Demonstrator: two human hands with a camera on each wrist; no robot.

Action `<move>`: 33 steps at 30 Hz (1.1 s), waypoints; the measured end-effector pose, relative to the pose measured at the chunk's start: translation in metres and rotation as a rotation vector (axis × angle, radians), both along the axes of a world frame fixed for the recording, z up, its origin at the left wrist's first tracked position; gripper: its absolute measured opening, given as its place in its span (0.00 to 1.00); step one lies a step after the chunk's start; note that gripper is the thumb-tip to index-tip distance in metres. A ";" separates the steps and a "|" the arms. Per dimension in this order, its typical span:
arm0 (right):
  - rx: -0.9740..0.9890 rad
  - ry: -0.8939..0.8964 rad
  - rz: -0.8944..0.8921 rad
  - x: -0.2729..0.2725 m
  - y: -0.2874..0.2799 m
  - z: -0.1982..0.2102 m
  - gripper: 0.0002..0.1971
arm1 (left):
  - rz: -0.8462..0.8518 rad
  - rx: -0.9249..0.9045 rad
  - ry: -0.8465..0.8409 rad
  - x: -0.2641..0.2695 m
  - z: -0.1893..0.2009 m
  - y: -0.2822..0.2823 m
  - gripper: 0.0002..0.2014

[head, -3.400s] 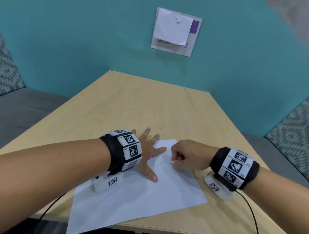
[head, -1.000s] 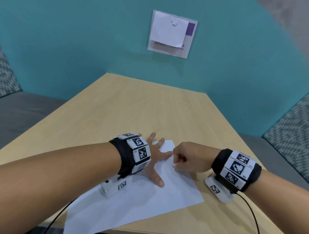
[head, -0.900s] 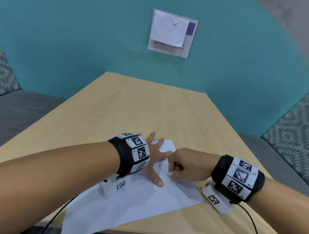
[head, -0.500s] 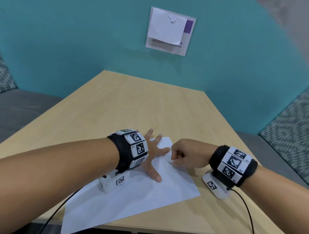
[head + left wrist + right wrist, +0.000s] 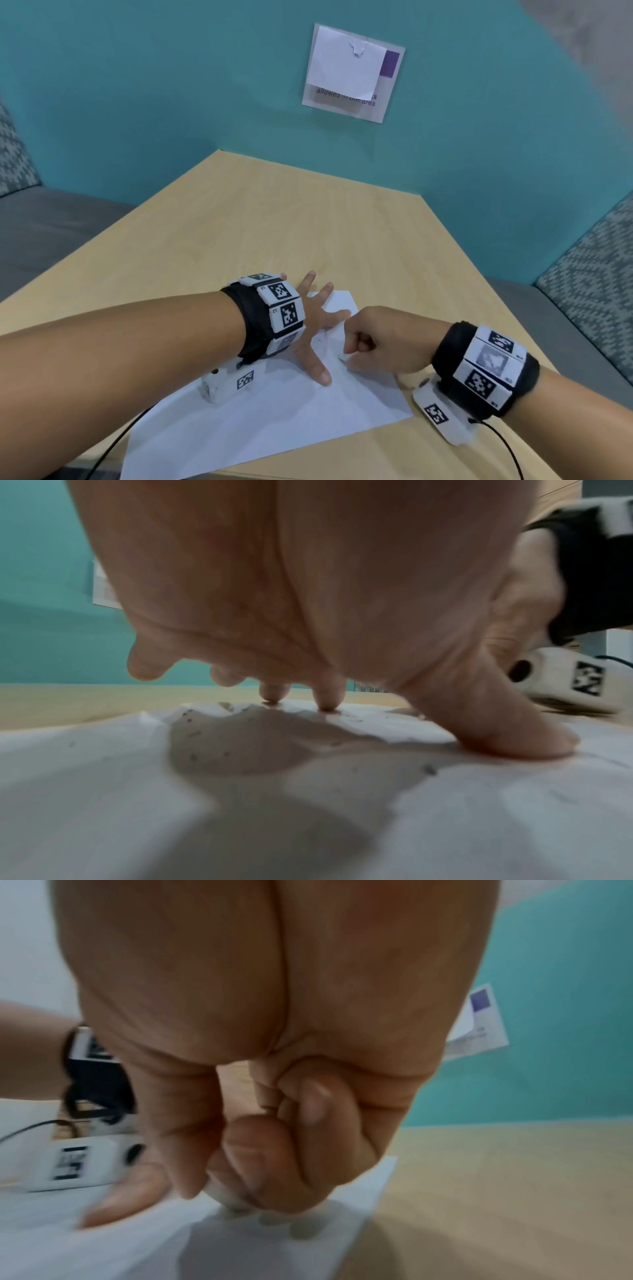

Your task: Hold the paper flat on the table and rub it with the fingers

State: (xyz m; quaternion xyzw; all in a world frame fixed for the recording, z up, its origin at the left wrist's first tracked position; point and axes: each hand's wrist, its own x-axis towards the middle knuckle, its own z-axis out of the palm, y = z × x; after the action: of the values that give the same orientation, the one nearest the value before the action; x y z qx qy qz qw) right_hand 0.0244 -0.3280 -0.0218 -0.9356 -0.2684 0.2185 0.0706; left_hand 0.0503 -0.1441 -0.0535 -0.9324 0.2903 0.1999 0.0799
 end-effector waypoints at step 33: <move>-0.094 -0.054 -0.019 0.029 0.011 0.006 0.05 | 0.015 0.002 -0.008 -0.001 -0.001 0.002 0.57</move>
State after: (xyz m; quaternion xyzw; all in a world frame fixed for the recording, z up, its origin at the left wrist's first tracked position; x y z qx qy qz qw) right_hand 0.0531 -0.3173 -0.0159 -0.9458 -0.2507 0.2051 0.0213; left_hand 0.0491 -0.1420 -0.0542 -0.9353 0.2828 0.1971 0.0803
